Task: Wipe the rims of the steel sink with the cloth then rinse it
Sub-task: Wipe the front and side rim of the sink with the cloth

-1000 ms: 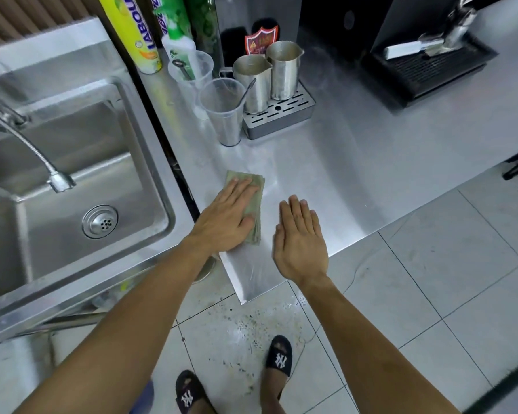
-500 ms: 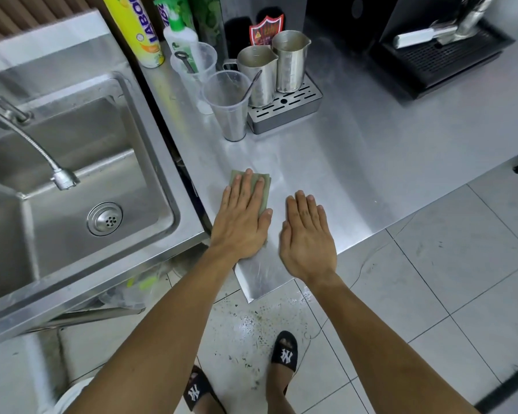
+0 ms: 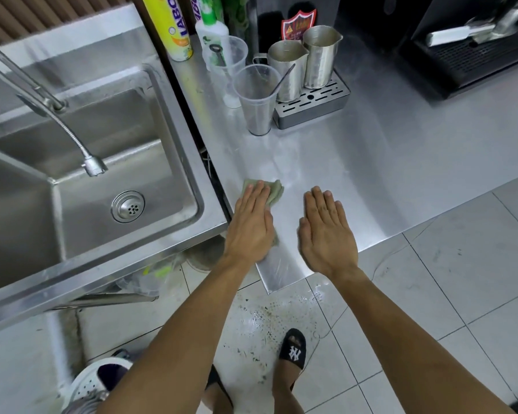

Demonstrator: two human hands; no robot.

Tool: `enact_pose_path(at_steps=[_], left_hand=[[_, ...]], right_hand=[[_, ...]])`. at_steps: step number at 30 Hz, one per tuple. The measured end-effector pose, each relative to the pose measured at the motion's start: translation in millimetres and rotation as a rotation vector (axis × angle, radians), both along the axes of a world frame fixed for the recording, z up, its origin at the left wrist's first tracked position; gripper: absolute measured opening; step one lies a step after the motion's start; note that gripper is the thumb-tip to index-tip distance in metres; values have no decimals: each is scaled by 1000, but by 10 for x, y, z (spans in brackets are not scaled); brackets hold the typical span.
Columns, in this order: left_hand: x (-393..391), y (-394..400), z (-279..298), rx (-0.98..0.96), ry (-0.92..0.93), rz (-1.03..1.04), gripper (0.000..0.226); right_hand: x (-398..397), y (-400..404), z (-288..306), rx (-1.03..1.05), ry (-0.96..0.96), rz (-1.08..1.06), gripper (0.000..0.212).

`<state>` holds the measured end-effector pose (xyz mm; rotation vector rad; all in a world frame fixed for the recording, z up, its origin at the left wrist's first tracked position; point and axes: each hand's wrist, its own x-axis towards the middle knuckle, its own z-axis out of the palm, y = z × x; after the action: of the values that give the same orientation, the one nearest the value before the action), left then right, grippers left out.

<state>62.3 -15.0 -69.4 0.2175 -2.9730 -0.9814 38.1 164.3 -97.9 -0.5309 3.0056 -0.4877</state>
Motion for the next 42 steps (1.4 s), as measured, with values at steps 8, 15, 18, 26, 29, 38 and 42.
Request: enact_pose_path(at_steps=[8,15,18,26,29,38,42], left_hand=[[303,-685,704,474,388,638,43],[591,-914,-78,-312,-42,168,62],[459,-874,-193,-389,-82,180,66],[829,-1414,-185,-403,-97,28,63],[1172,-1863,-150,-446,-149,33,63],[953,-1634,-88,-423,-160,92,64],[1246,-1989,-109,-439,-136,0,60]], right_hand=[[23,-16,8,-10,-9,-12,61],[139,-489,162,-174,-78,-46,65],[238,-961,176,-237,-89,123,61],[239,-1619,84,-184,-43,313,58],[307,-1721,65,-124,8,396,59],[502,-2142,61,-173,-71,345,58],[471,-2108,22,-88,-32,400,56]])
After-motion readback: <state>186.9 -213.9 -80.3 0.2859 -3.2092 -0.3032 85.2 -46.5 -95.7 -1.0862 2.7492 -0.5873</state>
